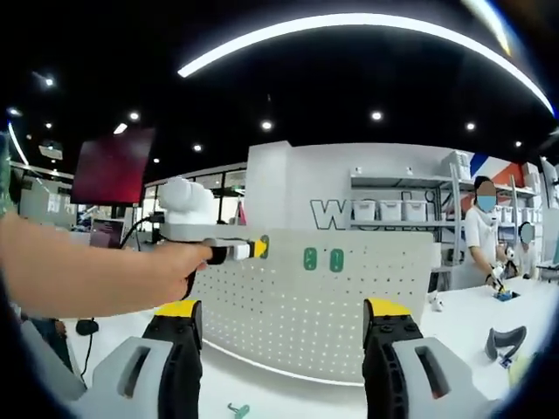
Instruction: Insert the hook assembly into the mounting plate slot until the hook locks in place.
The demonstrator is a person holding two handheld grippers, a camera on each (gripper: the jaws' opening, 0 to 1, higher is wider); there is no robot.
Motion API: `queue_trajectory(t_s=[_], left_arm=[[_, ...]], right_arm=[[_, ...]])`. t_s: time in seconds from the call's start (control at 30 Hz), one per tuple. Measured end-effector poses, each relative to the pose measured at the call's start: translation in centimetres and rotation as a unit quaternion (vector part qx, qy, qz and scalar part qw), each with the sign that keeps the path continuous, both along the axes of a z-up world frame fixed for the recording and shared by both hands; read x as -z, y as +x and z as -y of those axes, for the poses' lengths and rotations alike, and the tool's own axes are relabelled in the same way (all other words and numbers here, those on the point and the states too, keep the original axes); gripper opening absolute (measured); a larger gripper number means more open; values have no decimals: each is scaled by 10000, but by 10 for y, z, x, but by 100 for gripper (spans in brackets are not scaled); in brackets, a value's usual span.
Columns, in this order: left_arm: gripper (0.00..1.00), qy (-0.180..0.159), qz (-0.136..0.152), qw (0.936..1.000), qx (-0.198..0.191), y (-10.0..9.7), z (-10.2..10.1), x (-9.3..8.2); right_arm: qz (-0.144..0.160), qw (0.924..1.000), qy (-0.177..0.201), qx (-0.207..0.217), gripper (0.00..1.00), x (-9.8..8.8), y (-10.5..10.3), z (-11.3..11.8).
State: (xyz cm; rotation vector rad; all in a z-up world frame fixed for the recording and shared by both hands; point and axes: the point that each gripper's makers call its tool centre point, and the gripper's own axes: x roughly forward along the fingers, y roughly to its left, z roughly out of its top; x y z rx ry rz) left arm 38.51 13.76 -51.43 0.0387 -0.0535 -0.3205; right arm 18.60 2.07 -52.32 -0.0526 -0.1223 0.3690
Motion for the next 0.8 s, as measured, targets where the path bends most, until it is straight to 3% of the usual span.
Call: queue_trajectory(t_s=[0.23,0.8], left_arm=[[3,-28,-25,9999,-103,4,-1,3],[3,-21,-25,9997,-238,13,0,3]], right_arm=[[135,9999,10,-74,81,-17,-1,1],[127,9998,24,-145,81,-16,9,7]])
